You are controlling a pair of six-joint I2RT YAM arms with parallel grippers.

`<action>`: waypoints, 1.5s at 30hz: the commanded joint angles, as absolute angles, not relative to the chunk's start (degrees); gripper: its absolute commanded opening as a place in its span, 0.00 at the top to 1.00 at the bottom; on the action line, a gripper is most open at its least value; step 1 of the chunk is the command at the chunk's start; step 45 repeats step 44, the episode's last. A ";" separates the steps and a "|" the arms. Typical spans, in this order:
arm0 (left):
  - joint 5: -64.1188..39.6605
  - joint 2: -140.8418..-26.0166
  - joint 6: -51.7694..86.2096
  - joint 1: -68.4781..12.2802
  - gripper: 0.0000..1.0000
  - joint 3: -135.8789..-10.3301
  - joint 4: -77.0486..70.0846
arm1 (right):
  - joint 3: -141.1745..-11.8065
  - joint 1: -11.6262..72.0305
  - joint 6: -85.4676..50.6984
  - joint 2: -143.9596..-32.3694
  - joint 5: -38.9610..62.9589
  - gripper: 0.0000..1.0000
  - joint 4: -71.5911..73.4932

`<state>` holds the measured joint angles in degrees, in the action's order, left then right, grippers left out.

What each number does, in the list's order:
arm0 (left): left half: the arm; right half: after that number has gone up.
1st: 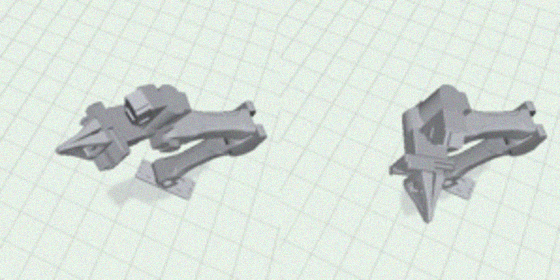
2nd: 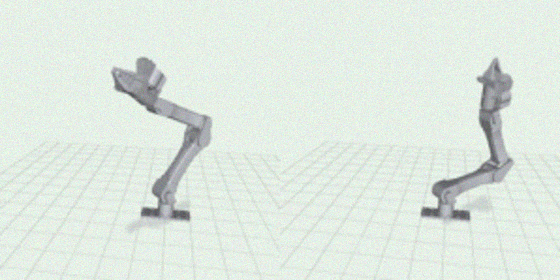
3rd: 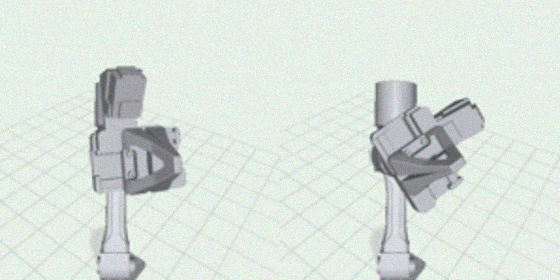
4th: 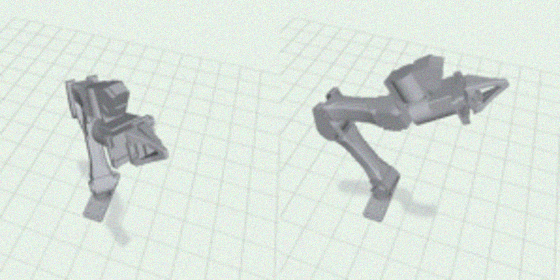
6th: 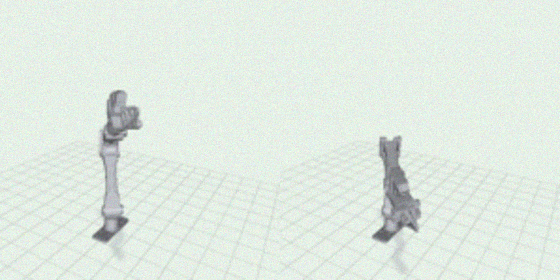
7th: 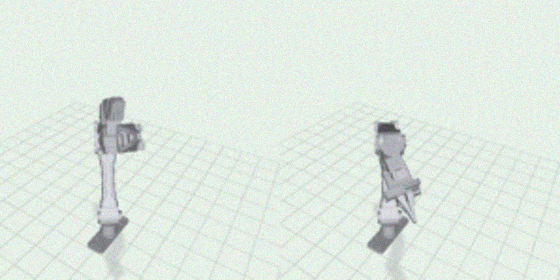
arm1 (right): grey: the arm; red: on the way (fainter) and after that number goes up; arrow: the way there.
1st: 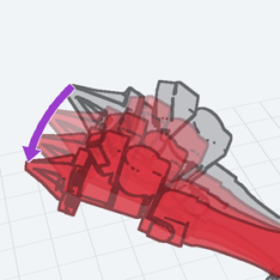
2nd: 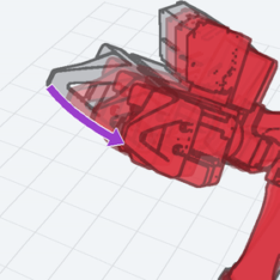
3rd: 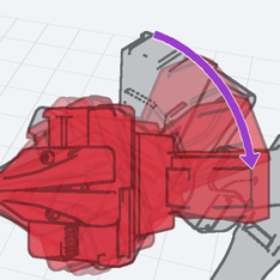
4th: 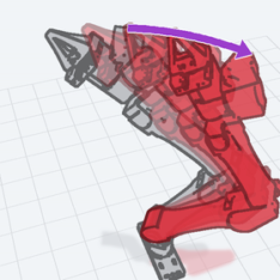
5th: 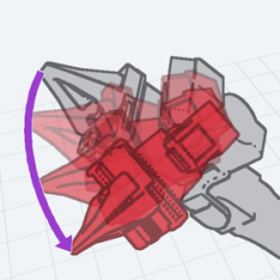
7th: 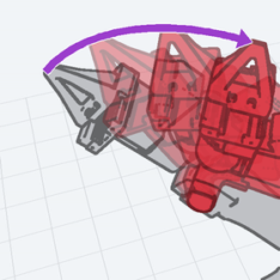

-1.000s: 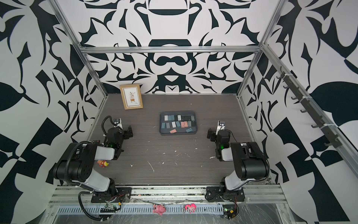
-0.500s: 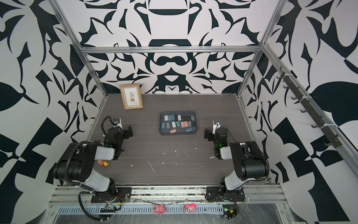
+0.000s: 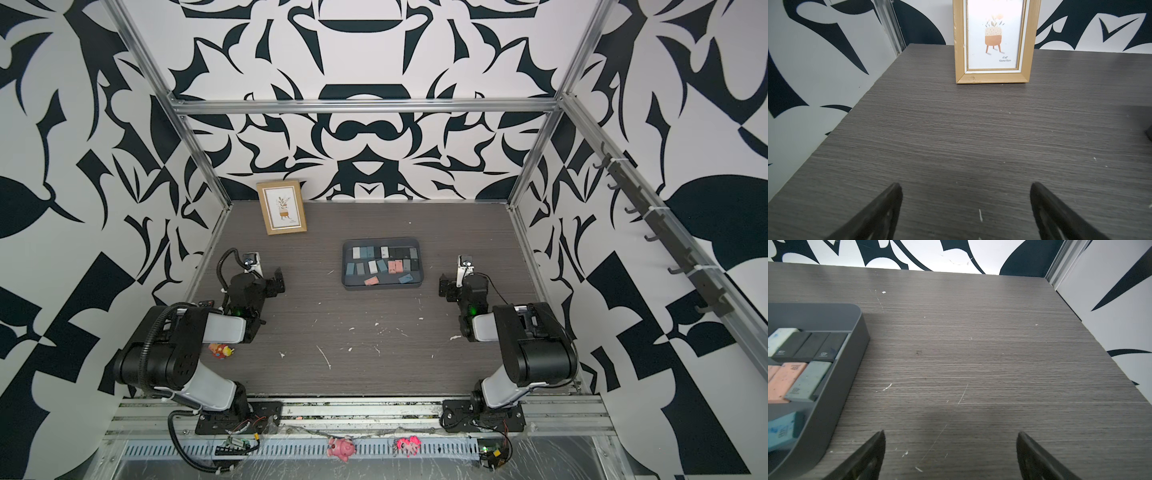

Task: Put the eraser in the storage box
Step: Reset both arms

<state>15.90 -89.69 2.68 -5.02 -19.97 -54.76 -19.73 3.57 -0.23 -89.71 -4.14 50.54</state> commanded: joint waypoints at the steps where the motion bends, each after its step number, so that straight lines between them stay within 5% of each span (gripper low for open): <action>1: 18.59 -89.07 1.24 -6.25 0.01 -17.61 -60.50 | -18.21 3.73 0.18 -86.20 -4.59 0.01 54.19; 45: 19.33 -90.83 -1.60 -8.52 0.01 -18.98 -59.73 | -20.03 3.82 -0.77 -89.17 -7.46 0.01 52.99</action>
